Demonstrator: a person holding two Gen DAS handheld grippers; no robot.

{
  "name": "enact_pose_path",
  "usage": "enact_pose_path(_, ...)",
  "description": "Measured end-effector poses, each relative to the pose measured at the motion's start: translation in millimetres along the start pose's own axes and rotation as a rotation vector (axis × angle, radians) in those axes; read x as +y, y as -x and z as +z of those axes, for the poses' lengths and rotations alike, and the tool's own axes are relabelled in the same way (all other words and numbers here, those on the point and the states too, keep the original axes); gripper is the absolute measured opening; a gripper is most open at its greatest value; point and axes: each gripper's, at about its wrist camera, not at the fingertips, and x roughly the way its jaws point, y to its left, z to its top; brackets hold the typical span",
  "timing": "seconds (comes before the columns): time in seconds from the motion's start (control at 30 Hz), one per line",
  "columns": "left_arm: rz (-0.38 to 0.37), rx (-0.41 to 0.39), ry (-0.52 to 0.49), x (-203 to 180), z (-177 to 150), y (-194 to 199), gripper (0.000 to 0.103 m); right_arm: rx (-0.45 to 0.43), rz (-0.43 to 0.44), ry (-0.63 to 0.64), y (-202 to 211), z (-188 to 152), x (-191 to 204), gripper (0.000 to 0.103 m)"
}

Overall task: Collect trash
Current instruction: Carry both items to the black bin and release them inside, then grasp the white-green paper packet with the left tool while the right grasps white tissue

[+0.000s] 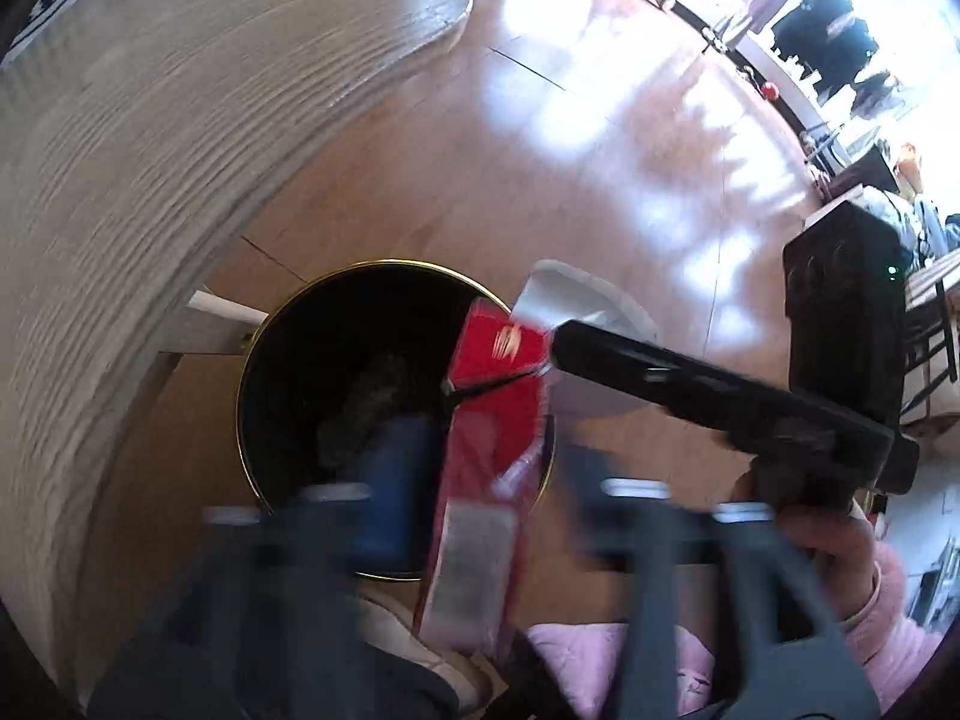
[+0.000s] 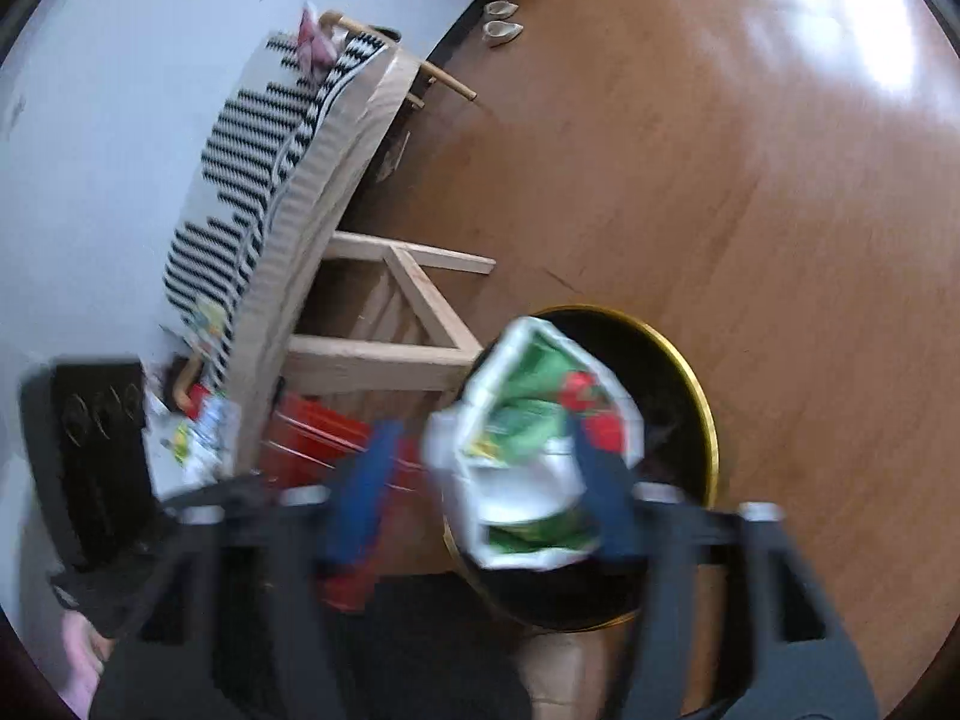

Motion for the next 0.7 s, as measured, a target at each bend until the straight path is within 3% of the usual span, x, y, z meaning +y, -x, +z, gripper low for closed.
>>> enact_pose_path(0.03,0.012,-0.020,0.002,-11,-4,1,0.097,-0.016,0.013,-0.022,1,2,-4,0.097)
enact_pose_path(0.1,0.028,-0.067,-0.028,-16,-5,12,0.097,-0.067,0.013,-0.079,12,4,-11,0.097)
enact_pose_path(0.23,0.080,-0.146,-0.056,-21,-10,42,0.097,-0.198,-0.066,-0.160,35,0,-20,0.097)
enact_pose_path(0.3,0.084,-0.290,-0.069,-24,-9,88,0.097,-0.245,-0.140,-0.125,43,-3,-15,0.097)
enact_pose_path(0.37,0.110,-0.442,-0.070,-21,-12,140,0.097,-0.235,-0.224,-0.036,43,-4,0,0.097)
enact_pose_path(0.43,0.142,-0.516,-0.072,-11,-19,179,0.097,-0.220,-0.285,0.042,37,1,15,0.097)
enact_pose_path(0.53,0.272,-0.611,-0.047,30,-48,242,0.097,-0.230,-0.325,0.147,30,0,48,0.097)
enact_pose_path(0.57,0.363,-0.634,-0.016,58,-67,264,0.097,-0.231,-0.334,0.182,25,0,60,0.097)
enact_pose_path(0.7,0.626,-0.632,0.149,141,-130,296,0.097,-0.212,-0.341,0.317,2,-5,117,0.097)
